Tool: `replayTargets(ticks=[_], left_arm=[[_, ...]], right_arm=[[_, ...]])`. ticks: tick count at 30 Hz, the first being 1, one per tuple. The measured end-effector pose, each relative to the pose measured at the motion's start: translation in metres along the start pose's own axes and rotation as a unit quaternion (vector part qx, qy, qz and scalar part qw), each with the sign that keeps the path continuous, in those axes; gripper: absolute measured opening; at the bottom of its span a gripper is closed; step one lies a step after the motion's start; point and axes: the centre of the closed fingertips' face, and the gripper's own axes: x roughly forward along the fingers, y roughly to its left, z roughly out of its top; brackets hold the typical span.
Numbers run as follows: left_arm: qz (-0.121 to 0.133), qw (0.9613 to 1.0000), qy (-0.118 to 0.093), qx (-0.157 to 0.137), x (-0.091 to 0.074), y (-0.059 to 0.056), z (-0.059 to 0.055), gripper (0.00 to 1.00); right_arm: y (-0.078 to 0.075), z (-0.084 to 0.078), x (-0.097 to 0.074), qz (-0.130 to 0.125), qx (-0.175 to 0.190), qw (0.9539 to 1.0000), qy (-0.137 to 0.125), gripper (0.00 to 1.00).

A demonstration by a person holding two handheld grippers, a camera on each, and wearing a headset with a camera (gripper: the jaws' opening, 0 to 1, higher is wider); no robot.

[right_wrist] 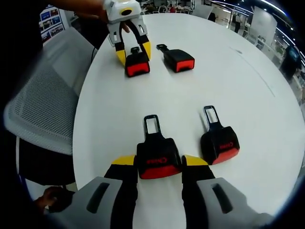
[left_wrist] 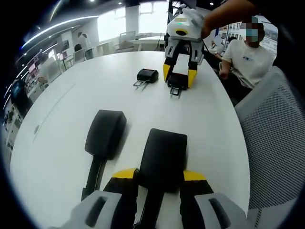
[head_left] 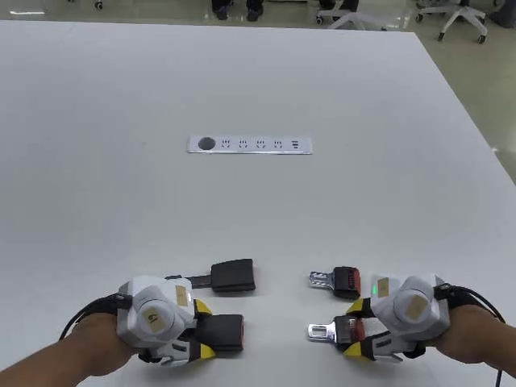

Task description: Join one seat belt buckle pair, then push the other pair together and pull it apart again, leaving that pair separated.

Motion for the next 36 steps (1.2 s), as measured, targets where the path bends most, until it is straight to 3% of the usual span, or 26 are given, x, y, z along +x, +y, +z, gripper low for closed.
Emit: replayTargets(ticks=[11, 36], left_arm=[[-0.001, 1.0000, 0.007, 0.003, 0.000, -0.001, -0.001, 0.35], [-0.004, 0.9999, 0.016, 0.003, -0.001, -0.002, 0.001, 0.35]], right_arm=[[0.000, 0.005, 0.007, 0.002, -0.013, 0.9999, 0.011, 0.34], [0.012, 0.050, 0.028, 0.008, -0.020, 0.9993, -0.031, 0.35]])
